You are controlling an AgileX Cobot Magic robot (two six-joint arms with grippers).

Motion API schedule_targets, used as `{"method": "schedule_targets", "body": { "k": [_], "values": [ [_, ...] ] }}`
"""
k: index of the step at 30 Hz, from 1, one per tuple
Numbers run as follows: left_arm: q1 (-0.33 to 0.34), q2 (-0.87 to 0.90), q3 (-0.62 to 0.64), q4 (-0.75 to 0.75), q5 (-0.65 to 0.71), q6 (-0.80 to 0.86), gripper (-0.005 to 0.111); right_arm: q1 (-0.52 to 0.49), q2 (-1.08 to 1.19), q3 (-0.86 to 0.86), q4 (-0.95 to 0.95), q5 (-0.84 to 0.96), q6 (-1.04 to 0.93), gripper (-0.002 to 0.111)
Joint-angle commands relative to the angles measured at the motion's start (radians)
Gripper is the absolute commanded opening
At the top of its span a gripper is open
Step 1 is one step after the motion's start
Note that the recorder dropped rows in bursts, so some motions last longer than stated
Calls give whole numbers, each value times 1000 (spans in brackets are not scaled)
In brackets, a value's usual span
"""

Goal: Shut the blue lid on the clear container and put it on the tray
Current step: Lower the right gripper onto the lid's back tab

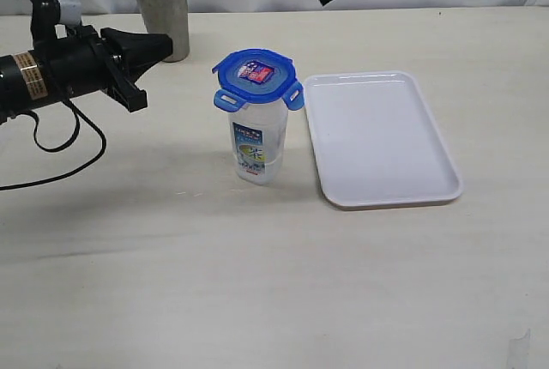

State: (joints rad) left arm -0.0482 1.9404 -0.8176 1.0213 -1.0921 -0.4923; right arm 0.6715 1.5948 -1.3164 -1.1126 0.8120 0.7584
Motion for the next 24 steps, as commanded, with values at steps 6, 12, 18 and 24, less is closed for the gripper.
{"method": "schedule_targets", "body": {
  "k": [6, 12, 18, 24],
  "values": [
    [0, 3, -3, 96, 43, -89, 0, -60, 140, -347, 1035, 158, -826, 4],
    [0, 3, -3, 110, 35, -117, 0, -9, 287, -399, 1052, 167, -826, 4],
    [0, 3, -3, 102, 9, -115, 0, -9, 325, -399, 1049, 189, -851, 4],
    [0, 3, -3, 102, 9, -115, 0, -9, 329, -399, 1045, 224, -887, 4]
  ]
}}
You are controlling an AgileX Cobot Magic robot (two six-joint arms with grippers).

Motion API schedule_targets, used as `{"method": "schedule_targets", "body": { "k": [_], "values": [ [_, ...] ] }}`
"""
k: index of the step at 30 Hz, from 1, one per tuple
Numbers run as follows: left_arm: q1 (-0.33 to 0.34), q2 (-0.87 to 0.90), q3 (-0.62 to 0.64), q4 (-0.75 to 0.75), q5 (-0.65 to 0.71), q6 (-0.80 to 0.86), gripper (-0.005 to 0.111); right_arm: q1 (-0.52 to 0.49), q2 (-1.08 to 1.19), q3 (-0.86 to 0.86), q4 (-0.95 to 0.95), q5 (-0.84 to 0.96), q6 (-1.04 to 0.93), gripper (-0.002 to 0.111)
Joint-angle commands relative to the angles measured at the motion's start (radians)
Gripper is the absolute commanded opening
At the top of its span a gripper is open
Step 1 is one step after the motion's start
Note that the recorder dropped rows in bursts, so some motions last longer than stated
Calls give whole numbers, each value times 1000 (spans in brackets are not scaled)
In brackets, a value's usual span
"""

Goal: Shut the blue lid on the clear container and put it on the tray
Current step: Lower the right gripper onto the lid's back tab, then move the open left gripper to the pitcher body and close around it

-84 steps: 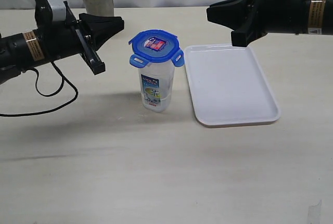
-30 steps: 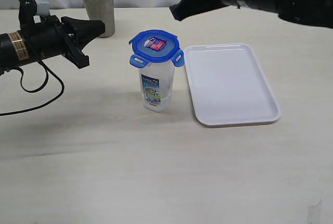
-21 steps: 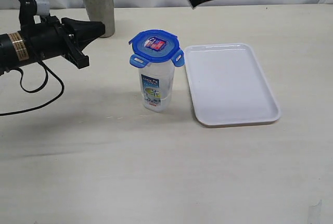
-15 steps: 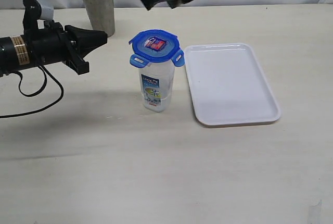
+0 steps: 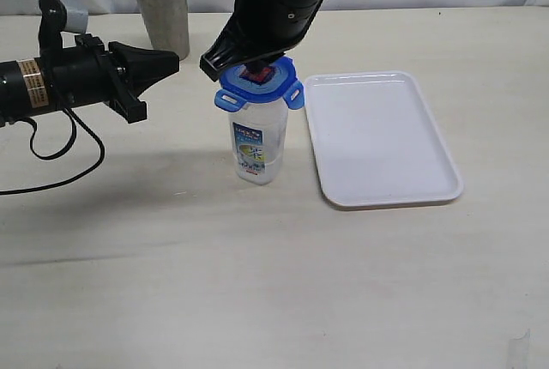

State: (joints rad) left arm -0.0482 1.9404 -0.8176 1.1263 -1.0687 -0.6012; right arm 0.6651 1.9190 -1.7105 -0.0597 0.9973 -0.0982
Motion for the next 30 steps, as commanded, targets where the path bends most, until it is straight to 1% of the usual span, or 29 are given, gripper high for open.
{"method": "schedule_targets", "body": {
  "k": [1, 21, 30],
  "values": [
    [0, 3, -3, -3, -14, -6, 0, -2, 5, -5, -8, 49, -38, 4],
    [0, 3, -3, -2, -36, -8, 0, -2, 5, -5, -31, 47, -66, 4],
    [0, 3, -3, 34, -42, -8, 0, -2, 27, -5, -31, 47, -66, 4]
  ]
}}
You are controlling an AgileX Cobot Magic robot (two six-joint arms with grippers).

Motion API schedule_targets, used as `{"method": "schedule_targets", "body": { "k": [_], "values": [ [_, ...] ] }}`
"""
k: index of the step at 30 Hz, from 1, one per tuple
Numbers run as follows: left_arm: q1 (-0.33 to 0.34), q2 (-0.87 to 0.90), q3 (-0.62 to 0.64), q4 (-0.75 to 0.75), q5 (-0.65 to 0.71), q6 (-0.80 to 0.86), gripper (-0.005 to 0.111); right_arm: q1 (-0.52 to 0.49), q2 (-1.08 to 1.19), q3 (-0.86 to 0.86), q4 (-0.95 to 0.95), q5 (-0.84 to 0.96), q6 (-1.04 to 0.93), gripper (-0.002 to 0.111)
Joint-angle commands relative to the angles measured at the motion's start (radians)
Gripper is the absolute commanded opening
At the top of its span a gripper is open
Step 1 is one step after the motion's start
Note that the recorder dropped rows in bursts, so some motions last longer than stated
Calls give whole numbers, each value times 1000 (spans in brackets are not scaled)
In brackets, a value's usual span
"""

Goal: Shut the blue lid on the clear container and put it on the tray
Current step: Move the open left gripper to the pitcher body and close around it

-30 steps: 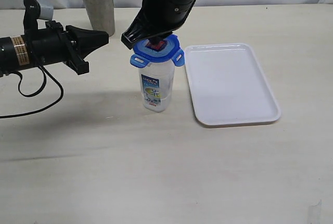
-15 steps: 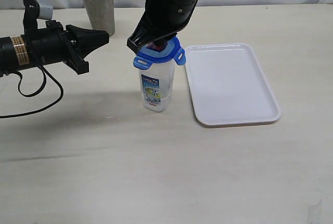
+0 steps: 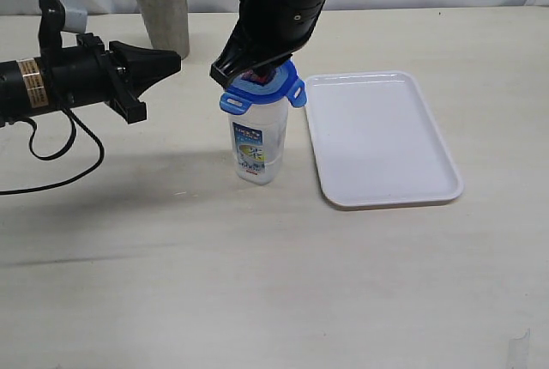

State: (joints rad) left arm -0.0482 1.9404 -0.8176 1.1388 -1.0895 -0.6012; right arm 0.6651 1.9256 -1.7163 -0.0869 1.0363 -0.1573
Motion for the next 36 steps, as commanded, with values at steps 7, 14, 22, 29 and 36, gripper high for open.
{"method": "schedule_targets", "body": {
  "k": [7, 14, 22, 29, 36],
  "values": [
    [0, 5, -3, 29, -24, -8, 0, -2, 32, 1, -4, 8, -7, 4],
    [0, 5, -3, 32, -11, -33, 3, -2, 32, 1, 0, 18, -7, 4],
    [0, 7, -3, 108, 15, -33, 56, -2, 32, 1, 0, 47, -7, 4],
    [-51, 65, -3, 128, 15, 29, 80, -2, 32, 1, 0, 42, -7, 4],
    [-132, 143, -3, 99, 9, 233, 80, -2, 32, 1, 3, 43, -7, 4]
  ]
}}
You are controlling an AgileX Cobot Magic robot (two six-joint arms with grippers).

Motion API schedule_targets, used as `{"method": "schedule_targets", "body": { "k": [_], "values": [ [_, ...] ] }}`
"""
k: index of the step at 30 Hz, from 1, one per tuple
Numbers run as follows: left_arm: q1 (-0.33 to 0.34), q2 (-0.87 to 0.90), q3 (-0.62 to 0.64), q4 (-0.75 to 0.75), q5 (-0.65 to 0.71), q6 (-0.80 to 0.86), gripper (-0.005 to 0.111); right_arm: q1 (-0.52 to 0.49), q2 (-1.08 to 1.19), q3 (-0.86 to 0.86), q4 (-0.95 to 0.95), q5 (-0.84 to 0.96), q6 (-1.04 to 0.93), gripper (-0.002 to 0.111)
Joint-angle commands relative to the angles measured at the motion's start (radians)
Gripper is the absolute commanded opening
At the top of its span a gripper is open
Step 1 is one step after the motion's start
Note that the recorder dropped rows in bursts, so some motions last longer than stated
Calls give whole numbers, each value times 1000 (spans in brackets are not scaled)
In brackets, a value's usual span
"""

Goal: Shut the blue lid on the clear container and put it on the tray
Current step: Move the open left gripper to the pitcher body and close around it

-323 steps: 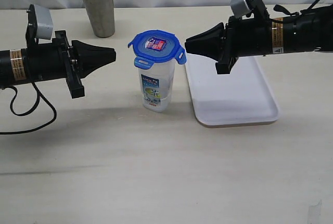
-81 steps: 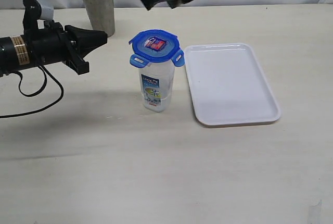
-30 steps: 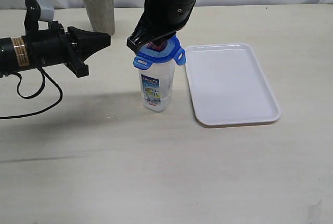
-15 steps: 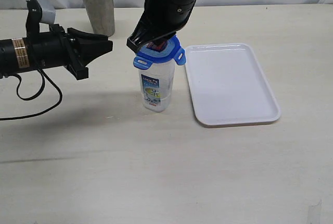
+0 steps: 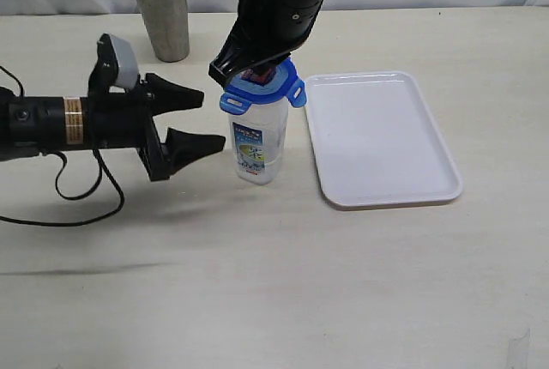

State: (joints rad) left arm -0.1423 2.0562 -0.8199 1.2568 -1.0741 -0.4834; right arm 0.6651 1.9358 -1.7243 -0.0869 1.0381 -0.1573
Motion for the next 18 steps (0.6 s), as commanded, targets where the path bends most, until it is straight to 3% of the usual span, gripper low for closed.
{"method": "schedule_targets", "body": {
  "k": [1, 18],
  "values": [
    [-48, 32, -1, -24, -9, 144, 80, -2, 22, 9, 3, 41, -7, 4],
    [-145, 81, -3, -318, -40, 244, 80, -2, 22, 9, 26, 35, -12, 4]
  ]
}}
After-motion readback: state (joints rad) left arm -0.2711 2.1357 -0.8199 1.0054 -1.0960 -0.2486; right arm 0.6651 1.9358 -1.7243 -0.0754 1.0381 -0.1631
